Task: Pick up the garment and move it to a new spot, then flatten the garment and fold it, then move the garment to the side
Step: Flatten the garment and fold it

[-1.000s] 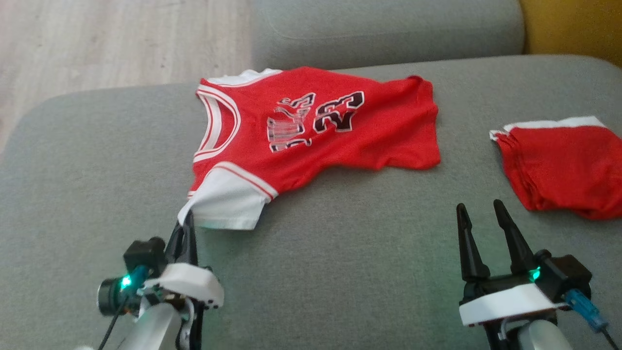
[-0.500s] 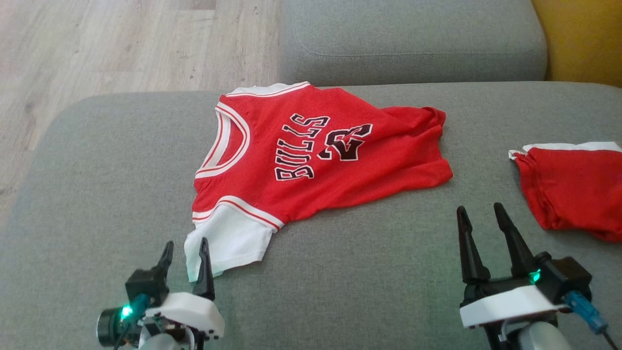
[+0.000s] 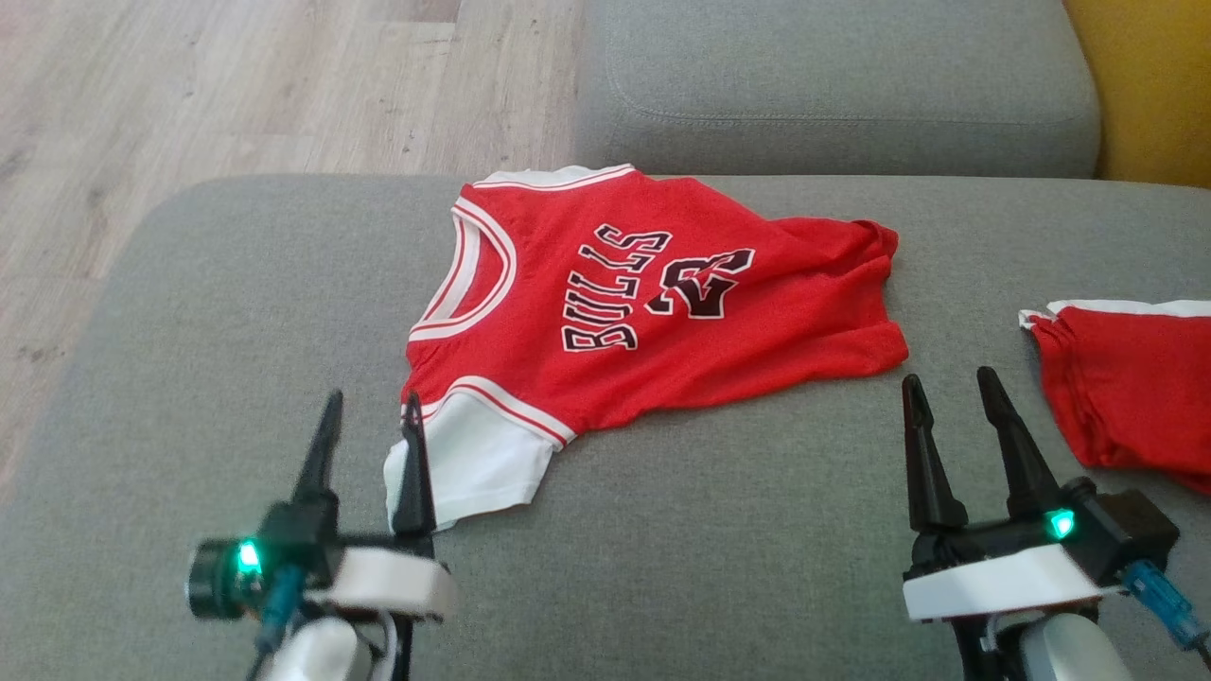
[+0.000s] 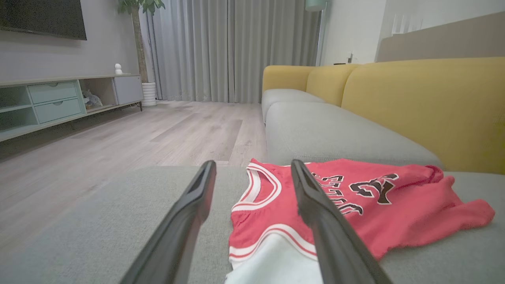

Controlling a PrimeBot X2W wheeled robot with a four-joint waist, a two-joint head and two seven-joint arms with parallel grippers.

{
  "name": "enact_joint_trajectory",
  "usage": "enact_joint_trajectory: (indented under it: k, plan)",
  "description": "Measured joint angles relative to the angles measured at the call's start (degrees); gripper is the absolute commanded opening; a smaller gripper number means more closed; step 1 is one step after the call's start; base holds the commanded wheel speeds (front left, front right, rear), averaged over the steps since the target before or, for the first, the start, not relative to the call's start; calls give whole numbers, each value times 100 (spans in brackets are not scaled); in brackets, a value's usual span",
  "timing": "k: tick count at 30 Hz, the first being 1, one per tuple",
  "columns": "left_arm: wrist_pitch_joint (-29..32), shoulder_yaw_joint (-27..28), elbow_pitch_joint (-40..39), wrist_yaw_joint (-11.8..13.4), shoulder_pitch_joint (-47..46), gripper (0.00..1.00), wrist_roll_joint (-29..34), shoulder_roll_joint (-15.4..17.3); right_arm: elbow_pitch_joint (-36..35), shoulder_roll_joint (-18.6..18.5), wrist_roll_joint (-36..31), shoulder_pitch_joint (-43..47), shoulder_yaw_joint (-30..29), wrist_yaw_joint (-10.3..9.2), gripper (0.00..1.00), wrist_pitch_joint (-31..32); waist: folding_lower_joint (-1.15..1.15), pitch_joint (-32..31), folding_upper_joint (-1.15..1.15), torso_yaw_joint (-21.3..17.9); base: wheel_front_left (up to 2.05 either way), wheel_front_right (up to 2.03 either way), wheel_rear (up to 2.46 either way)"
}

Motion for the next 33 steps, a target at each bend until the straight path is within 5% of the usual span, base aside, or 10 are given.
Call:
enact_joint_trajectory:
  k: [15, 24, 33]
  plan:
    - [-8, -325, -16, -204, 524, 100, 211, -159, 392, 1, -238, 64, -49, 0, 100, 0, 0, 183, 0, 54, 0, 0, 0]
    - [-13, -349, 56, -335, 184, 100, 260, -280, 1246, -1, -436, -1092, -552, -1, 100, 328, 1, 630, 0, 151, 0, 0, 0]
    - [-13, -360, 191, -481, -158, 100, 354, -466, 2855, -8, -1196, -2217, -1481, 0, 100, 916, 2, 1128, 0, 467, 0, 0, 0]
